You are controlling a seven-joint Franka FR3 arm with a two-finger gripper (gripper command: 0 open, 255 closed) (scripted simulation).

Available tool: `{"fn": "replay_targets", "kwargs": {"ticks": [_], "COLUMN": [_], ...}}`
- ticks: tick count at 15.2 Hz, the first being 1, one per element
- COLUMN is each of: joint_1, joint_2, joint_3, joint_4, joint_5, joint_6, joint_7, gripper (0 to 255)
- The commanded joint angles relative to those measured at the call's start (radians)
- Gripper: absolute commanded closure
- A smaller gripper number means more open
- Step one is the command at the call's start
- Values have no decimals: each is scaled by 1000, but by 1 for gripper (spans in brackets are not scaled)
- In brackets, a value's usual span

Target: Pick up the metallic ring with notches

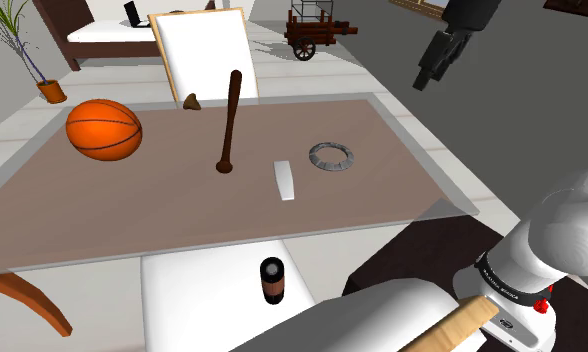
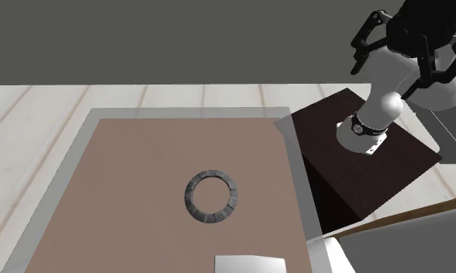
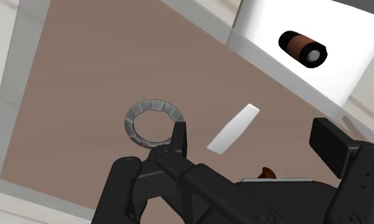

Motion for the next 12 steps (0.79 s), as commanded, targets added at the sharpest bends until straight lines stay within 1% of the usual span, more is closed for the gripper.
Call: {"fn": "replay_targets", "kwargs": {"ticks": [1,7,12], "joint_1": [0,6,10], "joint_2": [0,161,321], "joint_3": [0,-21,-35], "joint_4": [0,-41,-40], "joint_5": [0,-20,-34], "joint_6": [0,163,290], "joint_7": [0,-78,-139], "gripper": [0,0,0]}}
